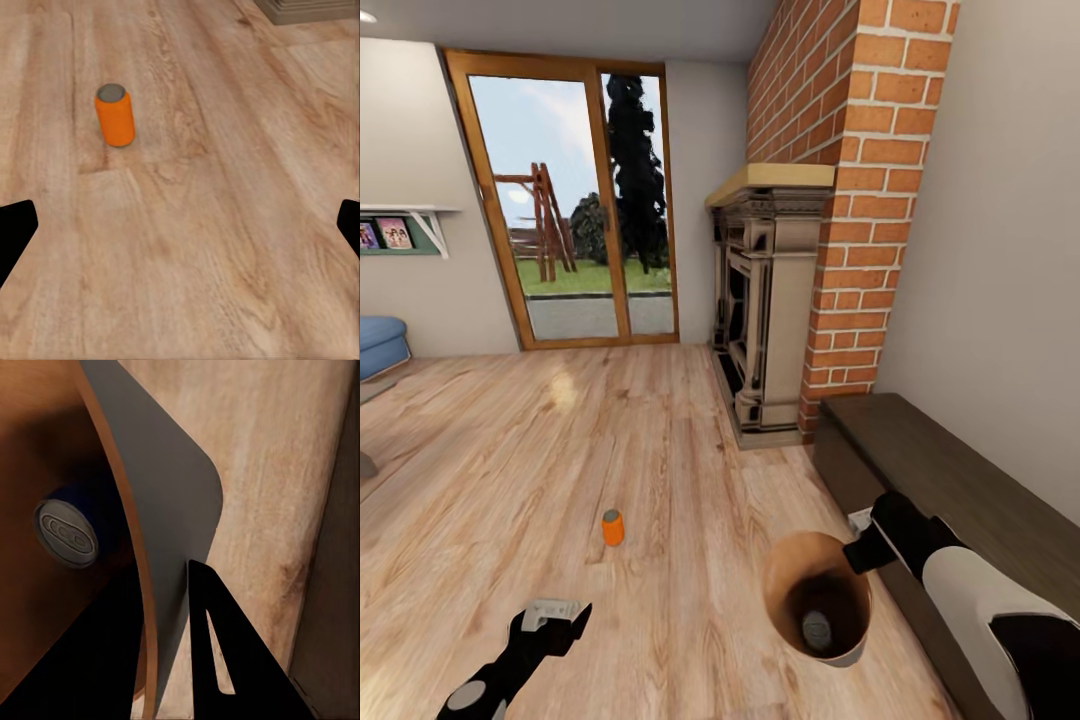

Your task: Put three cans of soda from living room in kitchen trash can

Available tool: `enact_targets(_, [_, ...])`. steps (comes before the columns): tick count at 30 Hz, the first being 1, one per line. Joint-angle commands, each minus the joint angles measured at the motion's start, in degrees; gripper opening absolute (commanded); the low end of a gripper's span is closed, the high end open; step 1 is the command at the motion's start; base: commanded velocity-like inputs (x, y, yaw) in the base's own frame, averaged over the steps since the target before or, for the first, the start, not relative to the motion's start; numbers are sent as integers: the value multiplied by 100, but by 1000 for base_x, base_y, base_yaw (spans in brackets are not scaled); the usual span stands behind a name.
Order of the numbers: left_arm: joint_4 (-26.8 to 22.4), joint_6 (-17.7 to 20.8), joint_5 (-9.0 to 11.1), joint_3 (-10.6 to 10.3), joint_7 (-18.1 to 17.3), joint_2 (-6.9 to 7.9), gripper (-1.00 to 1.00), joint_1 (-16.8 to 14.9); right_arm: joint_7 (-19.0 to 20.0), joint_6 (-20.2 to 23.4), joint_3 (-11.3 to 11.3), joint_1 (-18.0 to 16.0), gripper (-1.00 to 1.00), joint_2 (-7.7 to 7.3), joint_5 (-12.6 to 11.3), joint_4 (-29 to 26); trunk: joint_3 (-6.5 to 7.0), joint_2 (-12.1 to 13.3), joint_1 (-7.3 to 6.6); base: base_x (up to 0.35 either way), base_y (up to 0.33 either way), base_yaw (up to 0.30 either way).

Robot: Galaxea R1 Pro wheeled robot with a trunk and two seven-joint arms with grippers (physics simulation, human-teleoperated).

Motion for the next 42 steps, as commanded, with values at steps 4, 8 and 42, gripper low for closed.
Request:
enact_targets(4, [-6, 72, 11, -11, -110, -130, 100, 7, 90, 51, 191, 2, -100, -29, 67, -6, 1, 0, 0, 17, 0, 0])
enact_targets(8, [-10, 91, 11, -14, -149, -243, 100, 4, 157, 69, 717, 5, -100, -35, -1436, -6, 1, 0, 0, 5, 0, 0])
enact_targets(42, [-3, 103, -9, -16, -159, -261, 100, 3, 167, 72, 781, 8, -100, -31, -1428, 3, 1, 0, 0, 0, 7, 0])
